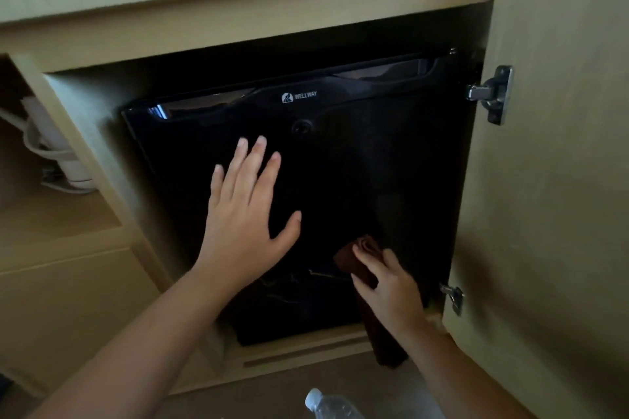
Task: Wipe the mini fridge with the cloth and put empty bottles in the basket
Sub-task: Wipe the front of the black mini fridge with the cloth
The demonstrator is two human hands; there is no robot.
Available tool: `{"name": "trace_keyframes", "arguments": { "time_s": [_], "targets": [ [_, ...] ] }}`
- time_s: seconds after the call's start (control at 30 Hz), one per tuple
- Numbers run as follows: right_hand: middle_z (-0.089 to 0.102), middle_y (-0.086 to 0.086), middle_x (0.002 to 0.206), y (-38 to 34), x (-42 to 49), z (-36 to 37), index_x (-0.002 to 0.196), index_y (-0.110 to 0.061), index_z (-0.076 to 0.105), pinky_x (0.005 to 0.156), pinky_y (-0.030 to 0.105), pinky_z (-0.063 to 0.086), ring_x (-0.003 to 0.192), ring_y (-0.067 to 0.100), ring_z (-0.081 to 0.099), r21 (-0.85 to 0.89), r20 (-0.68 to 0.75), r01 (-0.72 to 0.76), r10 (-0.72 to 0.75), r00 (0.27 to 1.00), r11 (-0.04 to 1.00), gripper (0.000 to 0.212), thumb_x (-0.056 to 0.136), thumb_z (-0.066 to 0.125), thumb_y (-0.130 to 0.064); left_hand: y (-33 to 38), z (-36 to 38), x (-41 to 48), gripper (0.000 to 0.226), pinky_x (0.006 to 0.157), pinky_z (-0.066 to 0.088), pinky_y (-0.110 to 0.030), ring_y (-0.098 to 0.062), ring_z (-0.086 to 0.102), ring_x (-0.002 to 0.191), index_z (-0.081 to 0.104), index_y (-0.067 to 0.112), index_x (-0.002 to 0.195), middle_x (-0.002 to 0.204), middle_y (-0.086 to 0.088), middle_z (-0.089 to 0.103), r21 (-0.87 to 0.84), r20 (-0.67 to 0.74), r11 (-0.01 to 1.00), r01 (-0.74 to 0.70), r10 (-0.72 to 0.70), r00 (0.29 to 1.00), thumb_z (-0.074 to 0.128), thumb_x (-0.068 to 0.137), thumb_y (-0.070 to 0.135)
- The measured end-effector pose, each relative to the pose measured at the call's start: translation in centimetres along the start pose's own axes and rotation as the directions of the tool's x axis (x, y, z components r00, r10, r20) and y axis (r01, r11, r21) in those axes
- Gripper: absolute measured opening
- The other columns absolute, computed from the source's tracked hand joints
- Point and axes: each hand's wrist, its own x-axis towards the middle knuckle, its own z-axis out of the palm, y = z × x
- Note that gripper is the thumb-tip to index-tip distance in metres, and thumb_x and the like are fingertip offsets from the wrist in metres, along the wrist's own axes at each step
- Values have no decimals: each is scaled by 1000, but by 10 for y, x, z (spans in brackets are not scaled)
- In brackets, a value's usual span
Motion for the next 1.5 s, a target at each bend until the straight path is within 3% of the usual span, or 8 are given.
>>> {"name": "trace_keyframes", "arguments": {
  "time_s": [0.07,0.3,0.47,0.63,0.87,1.0,1.3,1.5],
  "targets": [
    [60,6,95,0,7,-7,119,-20,61,68,13,45,73,17,65,13,-16,8,-8,1000,1000,52,70,79,-22,12,-6,25,71,109,9,-47,-27,10,141,31,5,139,151,-16,23,39,-20,999,-28,29,999,42,81,45],
    [53,10,105,-31,97,-65,127,-18,54,82,20,43,95,16,55,274,-439,-20,143,887,962,46,83,65,-26,33,5,75,79,109,2,-46,-29,8,142,22,6,144,153,-16,16,126,-24,990,-58,61,998,37,80,49],
    [55,11,100,-10,59,-26,124,-16,56,72,23,54,84,20,61,196,-352,97,-22,936,976,45,81,59,-30,37,14,79,85,109,3,-48,-26,7,142,18,5,144,154,-13,14,170,-46,985,-34,42,998,40,77,52],
    [57,4,94,17,17,-6,122,-22,56,64,25,56,74,14,62,147,-151,95,-72,986,985,51,75,72,-23,33,11,79,87,110,5,-45,-22,7,141,15,5,145,154,-11,15,190,-40,981,-43,52,998,40,76,53],
    [54,9,96,-36,108,-66,124,-18,57,65,22,51,79,16,57,220,-436,99,7,900,970,47,81,56,-38,33,14,77,90,111,2,-44,-20,0,142,11,5,145,155,-11,8,202,-10,978,-44,47,999,40,76,55],
    [56,11,99,-41,111,-61,124,-17,57,67,23,51,82,19,60,269,-478,58,81,874,961,47,82,56,-37,48,16,67,84,110,3,-46,-23,5,141,19,3,143,154,-15,14,193,-7,980,-37,40,999,40,78,52],
    [57,5,96,27,10,-16,122,-18,57,71,10,47,78,15,64,185,-139,15,11,990,983,46,80,59,-37,67,43,17,75,108,9,-46,-20,10,140,23,7,141,152,-12,21,155,123,988,11,-31,992,37,82,50],
    [52,9,102,-2,89,-72,128,-16,52,77,7,39,90,11,52,266,-473,11,121,873,964,47,84,61,-30,74,59,-8,70,105,17,-42,-23,27,136,33,6,137,147,-12,33,116,162,989,87,-105,981,38,81,47]
  ]
}}
